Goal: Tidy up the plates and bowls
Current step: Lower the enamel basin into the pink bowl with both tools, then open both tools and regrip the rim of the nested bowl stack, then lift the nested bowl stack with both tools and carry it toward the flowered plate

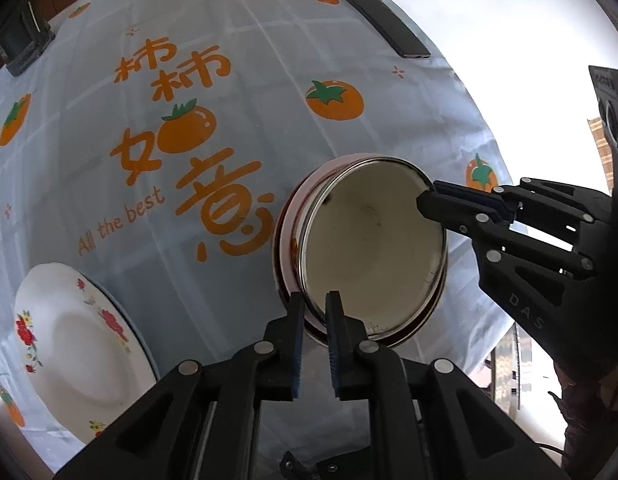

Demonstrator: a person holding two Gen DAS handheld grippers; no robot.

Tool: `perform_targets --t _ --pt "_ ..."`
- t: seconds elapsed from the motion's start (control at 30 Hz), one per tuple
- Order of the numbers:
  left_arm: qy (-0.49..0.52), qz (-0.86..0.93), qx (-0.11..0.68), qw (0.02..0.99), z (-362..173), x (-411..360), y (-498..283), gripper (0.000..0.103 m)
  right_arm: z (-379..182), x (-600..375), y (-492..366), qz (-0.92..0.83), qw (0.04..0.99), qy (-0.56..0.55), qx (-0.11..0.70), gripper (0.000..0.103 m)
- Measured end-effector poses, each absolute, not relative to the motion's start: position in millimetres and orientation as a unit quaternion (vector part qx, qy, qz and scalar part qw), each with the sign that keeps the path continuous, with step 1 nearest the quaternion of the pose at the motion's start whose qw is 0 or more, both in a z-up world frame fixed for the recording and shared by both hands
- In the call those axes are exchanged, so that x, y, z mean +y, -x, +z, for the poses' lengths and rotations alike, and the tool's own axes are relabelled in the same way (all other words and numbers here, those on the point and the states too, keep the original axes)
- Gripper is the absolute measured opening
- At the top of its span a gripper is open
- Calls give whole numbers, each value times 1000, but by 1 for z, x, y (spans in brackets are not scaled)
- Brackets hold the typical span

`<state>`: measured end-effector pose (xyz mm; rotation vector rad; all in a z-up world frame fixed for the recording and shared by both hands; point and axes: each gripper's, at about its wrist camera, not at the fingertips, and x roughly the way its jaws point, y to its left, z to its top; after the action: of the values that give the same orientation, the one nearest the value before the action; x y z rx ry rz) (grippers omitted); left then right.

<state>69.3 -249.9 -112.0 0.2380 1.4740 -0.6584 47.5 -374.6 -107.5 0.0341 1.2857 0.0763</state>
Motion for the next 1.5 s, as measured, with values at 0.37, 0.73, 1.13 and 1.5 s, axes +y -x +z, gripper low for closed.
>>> perform_targets --t 0.37,0.73,1.13,1.5 --pt "-123 -286 640 703 -104 -248 -64 17 -111 -372 -47 29 799 -5 600 10" --pt "-92 -264 629 725 -103 -232 -67 54 -96 -388 -38 3 823 -26 567 76" --pt "-75 -257 662 700 -128 -237 -63 54 -115 -393 -29 14 812 -77 579 60" --pt "-57 -262 678 685 -136 -240 -63 34 -131 -391 -29 26 796 -89 598 25"
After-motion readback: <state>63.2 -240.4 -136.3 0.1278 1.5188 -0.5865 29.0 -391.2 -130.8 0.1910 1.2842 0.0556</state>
